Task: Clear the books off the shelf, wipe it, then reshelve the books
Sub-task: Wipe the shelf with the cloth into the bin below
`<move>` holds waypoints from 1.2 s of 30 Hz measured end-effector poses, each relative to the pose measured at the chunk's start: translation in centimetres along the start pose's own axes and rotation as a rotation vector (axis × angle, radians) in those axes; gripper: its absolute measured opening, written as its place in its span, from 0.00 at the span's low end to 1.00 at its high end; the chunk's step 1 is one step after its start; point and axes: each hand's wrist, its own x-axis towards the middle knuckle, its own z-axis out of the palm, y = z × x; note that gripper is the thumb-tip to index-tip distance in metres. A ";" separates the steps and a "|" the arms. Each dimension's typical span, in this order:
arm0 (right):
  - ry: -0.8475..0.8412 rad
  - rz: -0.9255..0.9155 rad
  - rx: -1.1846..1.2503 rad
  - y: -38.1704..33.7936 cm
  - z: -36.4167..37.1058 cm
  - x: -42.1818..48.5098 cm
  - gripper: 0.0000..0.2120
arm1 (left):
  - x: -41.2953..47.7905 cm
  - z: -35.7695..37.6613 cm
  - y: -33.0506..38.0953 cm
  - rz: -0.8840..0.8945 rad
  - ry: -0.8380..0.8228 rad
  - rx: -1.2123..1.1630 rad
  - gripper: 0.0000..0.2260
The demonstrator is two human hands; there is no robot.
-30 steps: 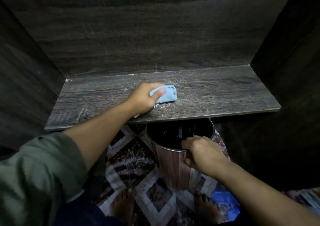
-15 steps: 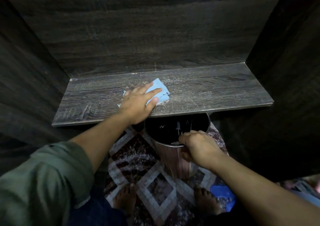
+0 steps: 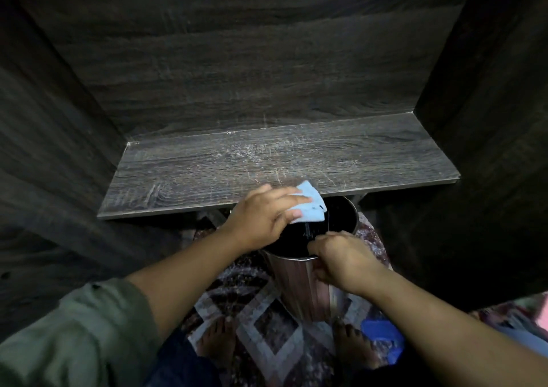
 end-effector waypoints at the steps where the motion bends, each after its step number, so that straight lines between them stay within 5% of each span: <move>1: -0.006 0.001 0.001 0.1 -0.1 0.0 0.13 | -0.2 -0.2 0.3 0.016 0.006 -0.040 0.19; 7: 0.010 0.014 0.001 0.5 -0.4 0.0 0.13 | 0.3 -1.5 -1.1 -0.246 0.279 -0.040 0.19; 10: 0.021 0.027 -0.003 0.6 -0.4 0.0 0.13 | 0.8 -1.2 -1.2 -0.470 0.193 0.069 0.23; 13: 0.026 0.031 -0.010 0.8 -0.4 0.0 0.13 | -0.1 -0.4 -0.6 -0.349 0.064 0.138 0.24; 16: 0.026 0.031 -0.004 0.8 -0.2 -0.1 0.13 | -0.2 -1.0 -0.1 -0.189 -0.032 -0.082 0.21; 22: 0.014 0.026 -0.017 0.5 0.5 -0.8 0.14 | -0.9 -1.5 1.0 -0.290 0.302 -0.170 0.20; 27: 0.027 0.013 -0.023 0.1 -0.8 0.0 0.15 | -1.5 -1.7 0.8 -0.386 0.005 -0.081 0.24; 32: 0.037 0.004 -0.031 -0.6 -1.2 1.3 0.13 | -1.3 -2.6 -0.2 -0.420 0.221 -0.089 0.24; 36: 0.034 0.000 -0.008 -1.6 -1.1 2.8 0.14 | -0.4 -3.7 -3.7 -0.381 0.194 -0.049 0.29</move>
